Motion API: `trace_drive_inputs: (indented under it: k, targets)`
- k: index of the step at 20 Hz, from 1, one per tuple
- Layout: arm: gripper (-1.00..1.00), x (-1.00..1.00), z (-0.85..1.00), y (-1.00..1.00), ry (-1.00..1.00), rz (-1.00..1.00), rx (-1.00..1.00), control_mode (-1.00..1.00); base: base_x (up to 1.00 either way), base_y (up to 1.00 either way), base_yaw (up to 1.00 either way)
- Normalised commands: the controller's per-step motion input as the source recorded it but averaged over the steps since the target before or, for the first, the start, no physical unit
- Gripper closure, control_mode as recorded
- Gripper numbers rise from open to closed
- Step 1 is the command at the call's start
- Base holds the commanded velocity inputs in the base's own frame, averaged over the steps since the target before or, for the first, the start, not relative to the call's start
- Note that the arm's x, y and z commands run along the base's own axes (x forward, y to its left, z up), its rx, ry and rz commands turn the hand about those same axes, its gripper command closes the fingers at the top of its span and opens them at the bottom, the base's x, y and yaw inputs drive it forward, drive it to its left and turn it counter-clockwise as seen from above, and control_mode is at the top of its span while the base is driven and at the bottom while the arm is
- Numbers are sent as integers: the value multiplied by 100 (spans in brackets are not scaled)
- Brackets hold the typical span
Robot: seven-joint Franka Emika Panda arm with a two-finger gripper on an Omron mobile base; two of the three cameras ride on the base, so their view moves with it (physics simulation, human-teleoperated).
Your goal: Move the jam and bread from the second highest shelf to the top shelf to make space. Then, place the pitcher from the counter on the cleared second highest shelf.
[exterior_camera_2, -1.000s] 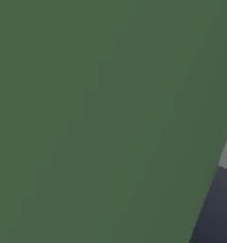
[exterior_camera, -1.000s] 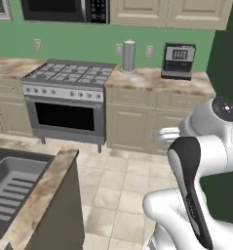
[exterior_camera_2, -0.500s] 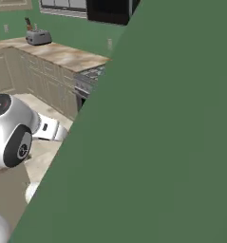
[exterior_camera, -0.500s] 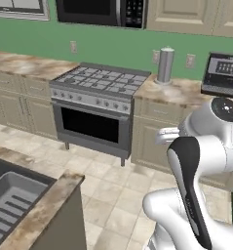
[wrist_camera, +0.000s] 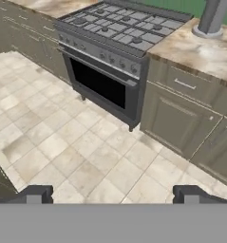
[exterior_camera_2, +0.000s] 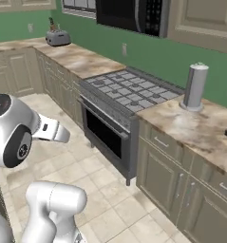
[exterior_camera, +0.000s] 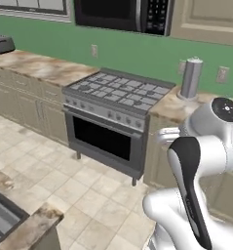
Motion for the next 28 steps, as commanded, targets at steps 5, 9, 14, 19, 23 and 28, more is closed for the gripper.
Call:
trace_drive_inputs:
  k: [5,9,14,19,23,28]
  targets:
    - [-100,0,0,0,0,0,0,100,100,-13,43]
    - [-100,0,0,0,0,0,0,100,100,-2,47]
    - [-100,0,0,0,0,0,0,100,100,0,47]
    - [-100,0,0,0,0,0,0,100,100,0,45]
    - [-100,0,0,0,0,0,0,100,100,0,42]
    - [-100,0,0,0,0,0,0,100,100,0,37]
